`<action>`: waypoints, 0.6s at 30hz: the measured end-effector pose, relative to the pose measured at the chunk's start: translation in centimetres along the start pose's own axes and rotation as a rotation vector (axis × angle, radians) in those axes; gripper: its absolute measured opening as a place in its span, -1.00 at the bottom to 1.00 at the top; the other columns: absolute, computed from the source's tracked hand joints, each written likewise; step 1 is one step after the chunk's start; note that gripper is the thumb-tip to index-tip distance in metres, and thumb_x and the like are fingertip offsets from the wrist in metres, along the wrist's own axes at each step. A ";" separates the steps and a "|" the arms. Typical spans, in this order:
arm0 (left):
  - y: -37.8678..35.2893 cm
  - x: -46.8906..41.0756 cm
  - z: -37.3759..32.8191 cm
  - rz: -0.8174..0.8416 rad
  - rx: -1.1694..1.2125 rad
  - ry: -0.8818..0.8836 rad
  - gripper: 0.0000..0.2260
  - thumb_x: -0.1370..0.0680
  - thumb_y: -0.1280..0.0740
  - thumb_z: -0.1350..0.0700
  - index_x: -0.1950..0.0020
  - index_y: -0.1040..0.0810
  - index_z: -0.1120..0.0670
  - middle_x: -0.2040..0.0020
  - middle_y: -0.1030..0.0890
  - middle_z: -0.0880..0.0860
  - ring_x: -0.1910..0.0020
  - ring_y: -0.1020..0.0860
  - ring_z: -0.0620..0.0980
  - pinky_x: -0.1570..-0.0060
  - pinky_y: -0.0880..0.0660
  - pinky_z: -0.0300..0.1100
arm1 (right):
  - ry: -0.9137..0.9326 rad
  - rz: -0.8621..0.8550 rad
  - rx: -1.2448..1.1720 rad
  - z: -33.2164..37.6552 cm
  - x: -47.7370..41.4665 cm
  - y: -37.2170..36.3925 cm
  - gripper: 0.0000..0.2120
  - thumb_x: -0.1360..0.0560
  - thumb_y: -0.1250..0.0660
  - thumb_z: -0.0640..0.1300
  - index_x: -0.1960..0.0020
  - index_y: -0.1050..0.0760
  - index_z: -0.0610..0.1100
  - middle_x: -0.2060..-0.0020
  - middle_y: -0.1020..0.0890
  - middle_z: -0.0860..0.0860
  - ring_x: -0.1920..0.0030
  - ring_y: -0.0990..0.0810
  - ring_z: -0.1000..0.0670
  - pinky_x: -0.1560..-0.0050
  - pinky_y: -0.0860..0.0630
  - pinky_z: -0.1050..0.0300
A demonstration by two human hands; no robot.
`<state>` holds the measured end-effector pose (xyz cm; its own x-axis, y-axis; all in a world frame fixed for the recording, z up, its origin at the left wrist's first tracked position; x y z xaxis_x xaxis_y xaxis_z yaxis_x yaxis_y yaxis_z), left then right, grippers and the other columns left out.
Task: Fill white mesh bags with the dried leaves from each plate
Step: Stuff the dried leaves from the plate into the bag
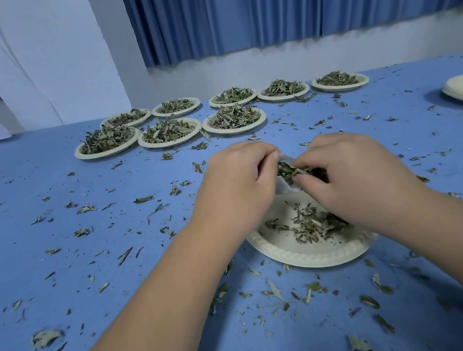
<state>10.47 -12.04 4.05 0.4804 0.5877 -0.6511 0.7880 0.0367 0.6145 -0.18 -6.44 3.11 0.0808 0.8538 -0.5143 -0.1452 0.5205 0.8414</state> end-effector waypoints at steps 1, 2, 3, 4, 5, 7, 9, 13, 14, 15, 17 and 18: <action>-0.2 0.1 -0.2 0.004 0.000 -0.014 -0.83 -0.58 -0.30 0.16 0.05 -0.69 0.12 0.24 -0.62 -0.08 0.21 -0.47 -0.16 0.17 -0.36 -0.37 | -0.008 0.001 0.038 0.1 0.0 0.0 -0.81 -0.53 -0.25 -0.03 0.10 -0.62 -0.04 0.29 -0.45 0.10 0.14 -0.41 0.02 0.18 -0.44 0.06; -0.3 0.2 -0.4 0.010 0.003 -0.022 -0.83 -0.58 -0.30 0.15 0.06 -0.69 0.12 0.22 -0.65 -0.03 0.19 -0.50 -0.13 0.14 -0.38 -0.28 | -0.018 0.006 0.072 0.1 0.0 0.0 -0.80 -0.54 -0.22 -0.02 0.09 -0.61 -0.03 0.28 -0.43 0.10 0.12 -0.41 0.02 0.19 -0.44 0.08; -0.5 0.2 -0.5 0.018 0.006 -0.025 -0.83 -0.58 -0.30 0.15 0.06 -0.69 0.12 0.22 -0.65 -0.01 0.18 -0.51 -0.10 0.12 -0.39 -0.23 | -0.028 0.015 0.101 0.1 0.0 0.0 -0.79 -0.55 -0.20 -0.02 0.07 -0.60 -0.02 0.26 -0.43 0.09 0.09 -0.40 0.01 0.19 -0.44 0.09; -0.7 0.3 -0.7 0.026 0.009 -0.027 -0.83 -0.58 -0.30 0.15 0.06 -0.69 0.12 0.22 -0.66 0.00 0.17 -0.51 -0.11 0.12 -0.39 -0.21 | -0.036 0.027 0.122 0.1 0.0 -0.1 -0.79 -0.56 -0.19 -0.01 0.05 -0.59 -0.01 0.25 -0.42 0.08 0.07 -0.39 0.01 0.18 -0.44 0.09; -0.9 0.4 -0.8 0.035 0.009 -0.027 -0.83 -0.58 -0.29 0.16 0.07 -0.69 0.12 0.21 -0.66 0.00 0.17 -0.50 -0.12 0.12 -0.39 -0.21 | -0.042 0.034 0.131 0.1 0.0 -0.1 -0.80 -0.56 -0.19 0.00 0.04 -0.58 -0.01 0.25 -0.41 0.08 0.08 -0.38 0.02 0.17 -0.45 0.09; -1.2 0.4 -0.9 0.039 0.012 -0.017 -0.84 -0.58 -0.30 0.17 0.07 -0.68 0.11 0.22 -0.66 0.00 0.16 -0.48 -0.13 0.12 -0.38 -0.23 | -0.052 0.032 0.128 0.2 0.0 0.0 -0.82 -0.54 -0.22 0.02 -0.03 -0.55 -0.01 0.22 -0.46 0.07 0.07 -0.39 0.01 0.14 -0.44 0.08; -1.1 0.4 -0.7 0.026 0.032 0.011 -0.83 -0.58 -0.30 0.18 0.09 -0.68 0.09 0.26 -0.64 -0.04 0.17 -0.47 -0.14 0.18 -0.37 -0.30 | -0.068 0.018 0.109 0.3 0.1 0.2 -0.78 -0.52 -0.28 0.04 -0.10 -0.51 -0.02 0.13 -0.56 0.05 0.01 -0.46 -0.01 0.11 -0.43 0.08; -1.0 0.3 -0.1 0.017 0.080 0.092 -0.82 -0.58 -0.30 0.18 0.13 -0.69 0.10 0.35 -0.57 -0.14 0.19 -0.45 -0.17 0.17 -0.34 -0.38 | -0.066 0.006 0.073 0.7 0.0 0.7 -0.74 -0.49 -0.33 0.05 -0.10 -0.55 -0.06 0.10 -0.61 0.00 0.02 -0.52 -0.04 0.04 -0.46 0.04; -1.0 0.4 0.0 0.018 0.093 0.105 -0.82 -0.58 -0.30 0.18 0.12 -0.69 0.10 0.32 -0.59 -0.14 0.17 -0.47 -0.17 0.16 -0.35 -0.38 | -0.054 0.023 0.074 0.8 -0.1 0.5 -0.75 -0.49 -0.33 0.04 -0.09 -0.58 -0.06 0.12 -0.61 -0.01 0.04 -0.52 -0.05 0.03 -0.46 0.04; -1.1 0.4 0.0 0.023 0.104 0.115 -0.82 -0.58 -0.30 0.17 0.11 -0.70 0.10 0.29 -0.62 -0.12 0.15 -0.48 -0.17 0.15 -0.36 -0.36 | -0.044 0.038 0.066 0.9 -0.2 0.4 -0.76 -0.49 -0.32 0.03 -0.07 -0.60 -0.06 0.13 -0.60 -0.01 0.06 -0.52 -0.04 0.02 -0.46 0.04; -1.3 0.5 0.1 0.039 0.119 0.130 -0.82 -0.58 -0.30 0.17 0.09 -0.70 0.08 0.25 -0.65 -0.08 0.15 -0.50 -0.17 0.15 -0.39 -0.33 | -0.024 0.055 0.007 0.9 -0.1 0.2 -0.78 -0.48 -0.34 0.03 -0.04 -0.63 -0.04 0.16 -0.60 0.00 0.09 -0.52 -0.02 0.02 -0.46 0.04; -1.4 0.5 0.1 0.040 0.129 0.143 -0.83 -0.58 -0.30 0.16 0.09 -0.70 0.07 0.24 -0.66 -0.08 0.16 -0.50 -0.17 0.15 -0.40 -0.31 | -0.015 0.058 -0.038 0.8 -0.1 0.2 -0.78 -0.47 -0.34 0.02 -0.02 -0.64 -0.04 0.17 -0.60 0.00 0.10 -0.52 0.00 0.02 -0.45 0.04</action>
<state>9.70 -11.86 2.81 0.4598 0.6956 -0.5520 0.8169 -0.0875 0.5701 0.62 -6.40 3.45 0.0863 0.8828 -0.4617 -0.1870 0.4696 0.8629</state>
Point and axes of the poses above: each hand's wrist, its own x-axis away from the middle knuckle, its own y-axis out of the back of the hand, z = x × y, the point moved 9 cm from there along -x, towards the middle knuckle
